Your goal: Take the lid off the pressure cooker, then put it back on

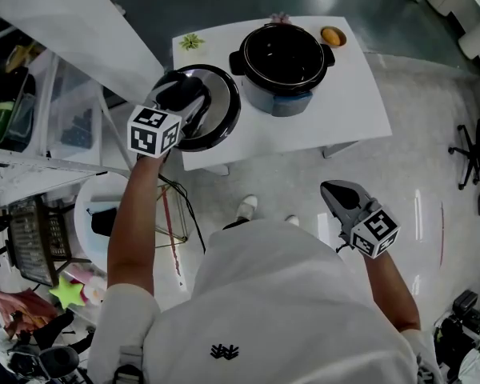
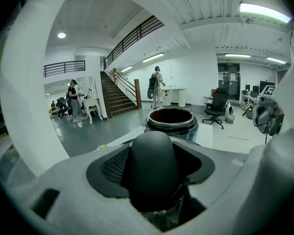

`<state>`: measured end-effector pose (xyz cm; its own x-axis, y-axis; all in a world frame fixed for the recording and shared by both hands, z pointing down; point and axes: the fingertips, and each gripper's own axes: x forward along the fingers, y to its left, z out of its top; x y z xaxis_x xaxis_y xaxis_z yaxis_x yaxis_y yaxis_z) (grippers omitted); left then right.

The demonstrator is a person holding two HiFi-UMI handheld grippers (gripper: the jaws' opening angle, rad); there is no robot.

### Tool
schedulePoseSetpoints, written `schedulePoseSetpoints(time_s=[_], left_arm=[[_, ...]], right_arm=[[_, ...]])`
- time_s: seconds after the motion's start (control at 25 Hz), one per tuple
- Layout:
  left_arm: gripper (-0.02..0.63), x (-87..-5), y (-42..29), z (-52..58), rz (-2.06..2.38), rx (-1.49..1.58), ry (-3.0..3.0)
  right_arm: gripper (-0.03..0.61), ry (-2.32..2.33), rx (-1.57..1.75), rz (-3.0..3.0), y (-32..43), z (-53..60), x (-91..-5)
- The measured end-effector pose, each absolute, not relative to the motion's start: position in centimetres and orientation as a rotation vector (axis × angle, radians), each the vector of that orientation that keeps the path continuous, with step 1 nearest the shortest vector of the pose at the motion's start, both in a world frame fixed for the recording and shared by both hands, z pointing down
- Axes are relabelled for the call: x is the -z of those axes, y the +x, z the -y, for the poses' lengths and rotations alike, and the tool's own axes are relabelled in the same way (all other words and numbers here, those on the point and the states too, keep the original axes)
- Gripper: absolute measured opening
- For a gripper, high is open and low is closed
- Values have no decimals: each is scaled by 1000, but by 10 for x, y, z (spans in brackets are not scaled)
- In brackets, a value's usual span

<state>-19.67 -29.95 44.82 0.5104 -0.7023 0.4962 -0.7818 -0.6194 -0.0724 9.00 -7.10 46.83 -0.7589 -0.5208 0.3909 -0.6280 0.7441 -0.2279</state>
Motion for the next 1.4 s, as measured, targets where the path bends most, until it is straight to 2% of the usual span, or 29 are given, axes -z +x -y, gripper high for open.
schedulePoseSetpoints(time_s=[1.4], left_arm=[[282,-614,-197,306,1356,-767,2432]], right_arm=[[14,1120,-606,2458,92,51,-482]])
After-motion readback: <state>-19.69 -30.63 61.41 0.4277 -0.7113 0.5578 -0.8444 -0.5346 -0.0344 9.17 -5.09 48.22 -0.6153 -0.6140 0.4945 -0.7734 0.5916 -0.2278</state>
